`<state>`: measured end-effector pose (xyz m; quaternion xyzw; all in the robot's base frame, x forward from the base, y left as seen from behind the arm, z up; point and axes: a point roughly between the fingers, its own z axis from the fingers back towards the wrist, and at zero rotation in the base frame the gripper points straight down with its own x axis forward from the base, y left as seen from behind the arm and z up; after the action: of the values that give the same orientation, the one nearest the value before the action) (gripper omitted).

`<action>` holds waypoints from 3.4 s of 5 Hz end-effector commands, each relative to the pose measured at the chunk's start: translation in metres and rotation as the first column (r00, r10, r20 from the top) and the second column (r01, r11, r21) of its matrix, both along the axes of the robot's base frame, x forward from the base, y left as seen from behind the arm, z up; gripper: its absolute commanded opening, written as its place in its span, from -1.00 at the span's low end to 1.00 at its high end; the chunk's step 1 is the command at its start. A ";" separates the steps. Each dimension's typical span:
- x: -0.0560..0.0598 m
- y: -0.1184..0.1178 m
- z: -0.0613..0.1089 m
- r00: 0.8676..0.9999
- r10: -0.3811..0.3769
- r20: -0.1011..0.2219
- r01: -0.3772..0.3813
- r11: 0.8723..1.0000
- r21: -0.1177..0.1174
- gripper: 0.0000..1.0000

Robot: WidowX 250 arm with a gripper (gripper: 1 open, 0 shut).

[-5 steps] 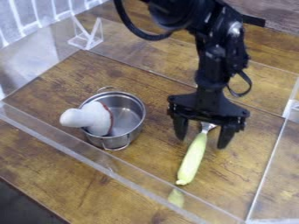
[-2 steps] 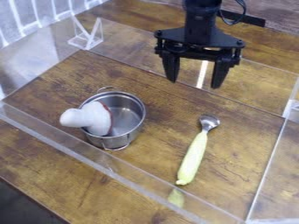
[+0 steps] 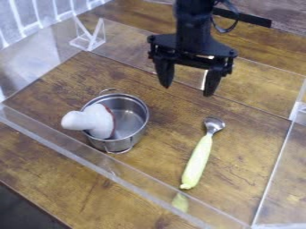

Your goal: Move the green spoon to the right

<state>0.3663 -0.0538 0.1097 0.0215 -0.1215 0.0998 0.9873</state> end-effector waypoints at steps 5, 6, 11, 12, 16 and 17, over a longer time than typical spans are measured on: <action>0.014 0.034 -0.008 0.999 -0.018 0.032 0.017 0.999 0.033 1.00; 0.020 0.035 -0.010 0.998 -0.057 0.041 0.055 0.998 0.040 1.00; 0.054 0.082 0.011 0.977 -0.188 0.101 0.183 0.981 0.057 1.00; 0.055 0.082 0.008 0.970 -0.223 0.097 0.218 0.974 0.060 1.00; 0.053 0.043 0.011 0.959 -0.277 0.051 0.277 0.961 0.021 1.00; 0.050 0.032 0.014 0.946 -0.319 0.063 0.319 0.948 0.022 1.00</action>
<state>0.4112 -0.0164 0.0943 0.0036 -0.1163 -0.0550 0.9917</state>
